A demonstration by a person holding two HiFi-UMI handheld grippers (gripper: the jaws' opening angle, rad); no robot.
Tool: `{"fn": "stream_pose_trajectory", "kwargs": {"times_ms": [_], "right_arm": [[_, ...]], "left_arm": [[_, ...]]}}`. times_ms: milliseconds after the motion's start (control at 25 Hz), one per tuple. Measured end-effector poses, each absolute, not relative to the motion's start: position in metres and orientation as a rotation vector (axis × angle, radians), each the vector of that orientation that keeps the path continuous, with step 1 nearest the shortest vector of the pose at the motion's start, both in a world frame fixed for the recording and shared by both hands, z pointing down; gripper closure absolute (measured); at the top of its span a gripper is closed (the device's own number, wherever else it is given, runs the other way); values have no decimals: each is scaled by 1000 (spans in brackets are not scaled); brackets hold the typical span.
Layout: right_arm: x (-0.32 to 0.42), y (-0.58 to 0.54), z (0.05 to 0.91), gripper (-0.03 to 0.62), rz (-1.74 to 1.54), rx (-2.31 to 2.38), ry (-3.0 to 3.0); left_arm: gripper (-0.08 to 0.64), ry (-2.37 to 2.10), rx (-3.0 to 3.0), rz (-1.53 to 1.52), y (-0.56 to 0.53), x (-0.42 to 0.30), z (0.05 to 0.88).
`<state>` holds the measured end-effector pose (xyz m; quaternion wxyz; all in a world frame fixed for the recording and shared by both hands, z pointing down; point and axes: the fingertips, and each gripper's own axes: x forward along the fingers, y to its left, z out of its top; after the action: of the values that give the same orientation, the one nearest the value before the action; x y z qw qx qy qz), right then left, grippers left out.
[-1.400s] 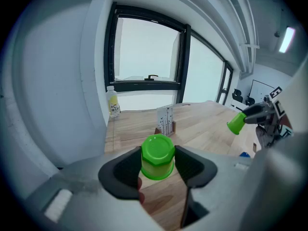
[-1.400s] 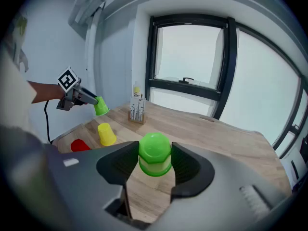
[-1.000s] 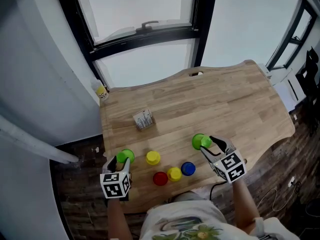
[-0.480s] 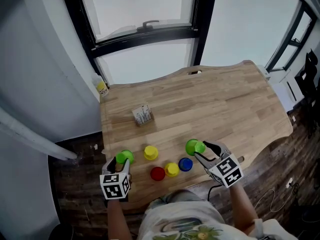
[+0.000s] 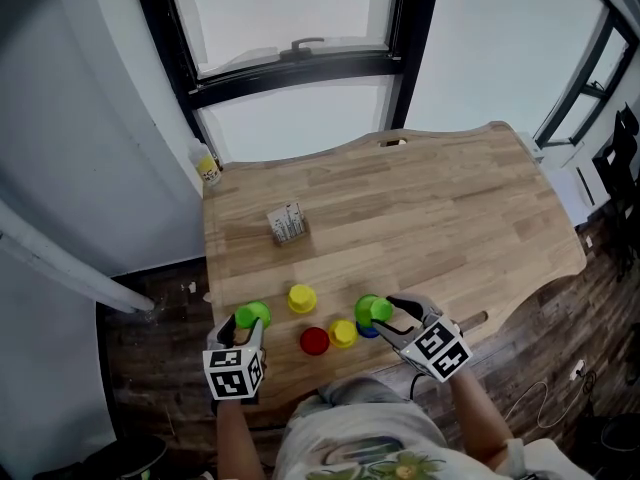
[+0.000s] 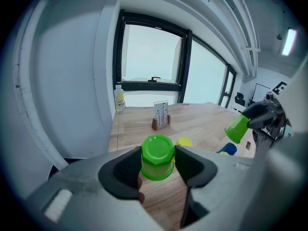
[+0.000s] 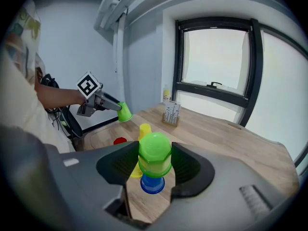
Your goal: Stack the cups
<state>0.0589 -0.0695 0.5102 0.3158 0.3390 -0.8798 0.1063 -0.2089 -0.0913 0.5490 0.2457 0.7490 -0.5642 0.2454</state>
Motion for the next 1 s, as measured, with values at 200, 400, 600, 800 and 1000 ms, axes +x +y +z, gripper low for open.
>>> {"fn": "stream_pose_trajectory", "kwargs": {"times_ms": [200,400,600,800,1000], "right_arm": [[47,-61,522,377,299,818,-2304],[37,-55,529,377,300,755,-2292],[33,-53,536,377,287,716,-2272],[31,-50,542,377,283,683,-2242],[29,-51,548,377,269,665,-2225]], "left_arm": [[331,-1538,2045,671,-86,-206,551],[331,-1541,2038,669,-82,-206,552],[331,-1545,2032,666,-78,-207,554],[331,-1546,2024,665,-76,-209,555],[331,-1544,2022,668,-75,-210,557]]}}
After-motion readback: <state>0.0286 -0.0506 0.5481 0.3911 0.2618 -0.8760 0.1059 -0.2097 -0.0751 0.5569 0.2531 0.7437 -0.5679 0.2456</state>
